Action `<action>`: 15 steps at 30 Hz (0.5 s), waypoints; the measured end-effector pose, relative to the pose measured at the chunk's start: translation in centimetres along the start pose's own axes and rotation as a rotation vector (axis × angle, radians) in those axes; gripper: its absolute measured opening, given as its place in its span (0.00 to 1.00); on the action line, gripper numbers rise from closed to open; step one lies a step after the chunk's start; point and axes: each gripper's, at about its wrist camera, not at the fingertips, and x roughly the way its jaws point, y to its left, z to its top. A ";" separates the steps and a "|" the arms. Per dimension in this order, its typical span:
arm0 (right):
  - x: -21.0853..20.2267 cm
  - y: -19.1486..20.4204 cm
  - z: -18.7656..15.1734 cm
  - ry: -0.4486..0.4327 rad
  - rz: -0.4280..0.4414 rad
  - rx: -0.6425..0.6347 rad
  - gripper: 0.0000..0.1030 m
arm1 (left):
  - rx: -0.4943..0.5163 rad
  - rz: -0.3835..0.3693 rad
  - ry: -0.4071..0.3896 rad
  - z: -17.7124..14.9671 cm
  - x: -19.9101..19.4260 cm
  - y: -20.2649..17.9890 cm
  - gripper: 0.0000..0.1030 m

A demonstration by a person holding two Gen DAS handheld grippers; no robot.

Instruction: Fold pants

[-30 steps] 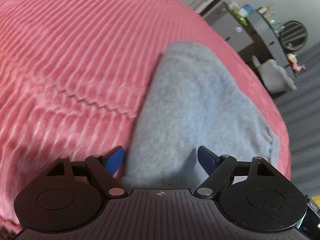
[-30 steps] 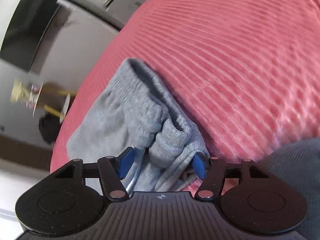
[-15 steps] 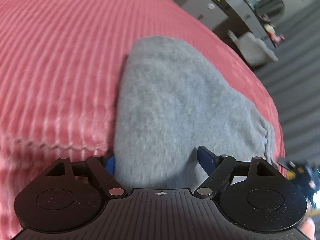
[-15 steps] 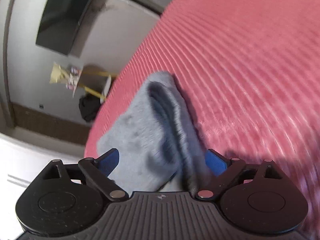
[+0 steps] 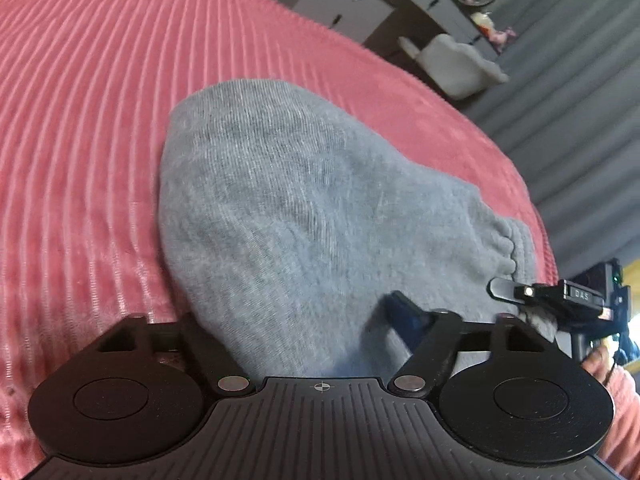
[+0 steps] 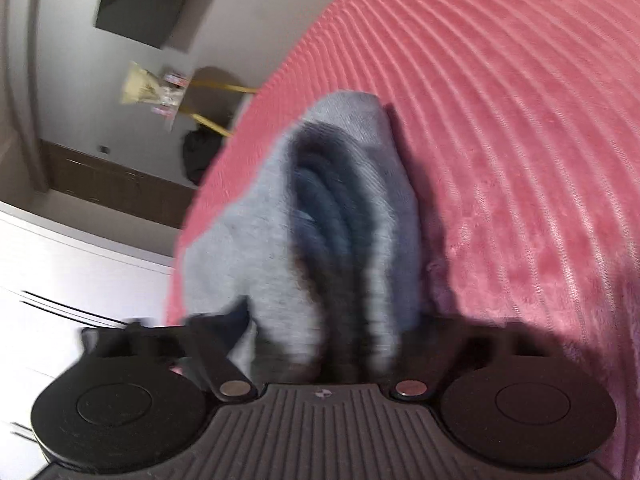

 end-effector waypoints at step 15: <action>0.6 5.6 -0.2 -0.090 -0.132 -0.065 0.53 | -0.124 -0.084 -0.098 0.7 -1.7 0.4 0.35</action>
